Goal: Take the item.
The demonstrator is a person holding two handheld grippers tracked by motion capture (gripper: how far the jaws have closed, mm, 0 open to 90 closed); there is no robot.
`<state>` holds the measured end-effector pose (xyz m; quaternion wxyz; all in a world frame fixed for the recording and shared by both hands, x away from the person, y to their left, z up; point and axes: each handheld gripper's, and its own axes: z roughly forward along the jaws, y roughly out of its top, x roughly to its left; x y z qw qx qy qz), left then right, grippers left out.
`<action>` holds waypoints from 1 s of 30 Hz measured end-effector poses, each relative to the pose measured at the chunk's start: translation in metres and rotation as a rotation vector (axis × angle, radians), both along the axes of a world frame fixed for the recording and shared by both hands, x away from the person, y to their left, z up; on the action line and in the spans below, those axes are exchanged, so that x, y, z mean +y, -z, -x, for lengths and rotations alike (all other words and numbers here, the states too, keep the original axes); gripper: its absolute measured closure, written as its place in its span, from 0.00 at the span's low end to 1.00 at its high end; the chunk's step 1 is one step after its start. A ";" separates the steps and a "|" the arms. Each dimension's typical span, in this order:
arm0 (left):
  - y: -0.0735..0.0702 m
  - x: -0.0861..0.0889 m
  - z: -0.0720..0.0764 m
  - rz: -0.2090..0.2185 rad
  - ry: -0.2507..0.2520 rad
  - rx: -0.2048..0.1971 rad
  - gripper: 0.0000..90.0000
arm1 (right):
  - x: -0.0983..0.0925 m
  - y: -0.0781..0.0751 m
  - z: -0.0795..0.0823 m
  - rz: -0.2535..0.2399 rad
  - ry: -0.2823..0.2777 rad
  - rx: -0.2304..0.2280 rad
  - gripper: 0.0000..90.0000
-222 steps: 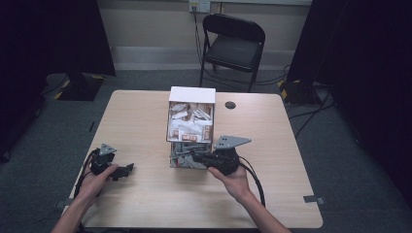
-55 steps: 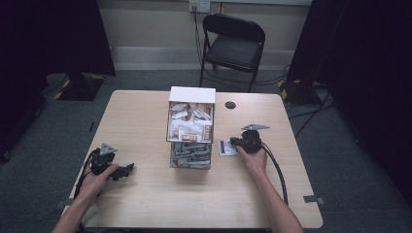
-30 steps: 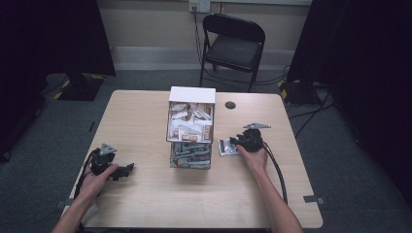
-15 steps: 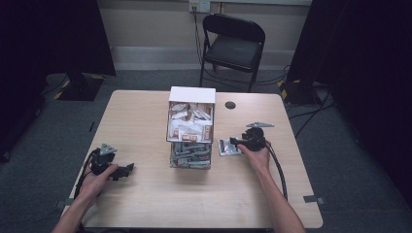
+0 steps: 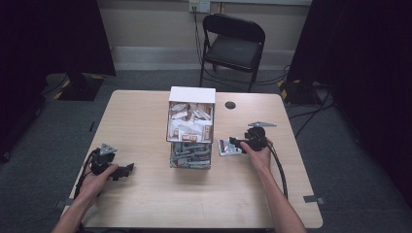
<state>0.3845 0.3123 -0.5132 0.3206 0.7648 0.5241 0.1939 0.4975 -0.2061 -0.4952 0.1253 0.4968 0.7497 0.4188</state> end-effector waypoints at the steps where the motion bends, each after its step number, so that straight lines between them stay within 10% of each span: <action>1: 0.000 0.000 0.000 0.001 0.000 0.000 0.00 | 0.000 -0.002 0.001 -0.003 0.000 -0.006 0.19; 30: 0.000 0.000 0.000 0.000 0.000 0.000 0.00 | -0.029 -0.051 0.055 0.064 0.035 -0.062 0.17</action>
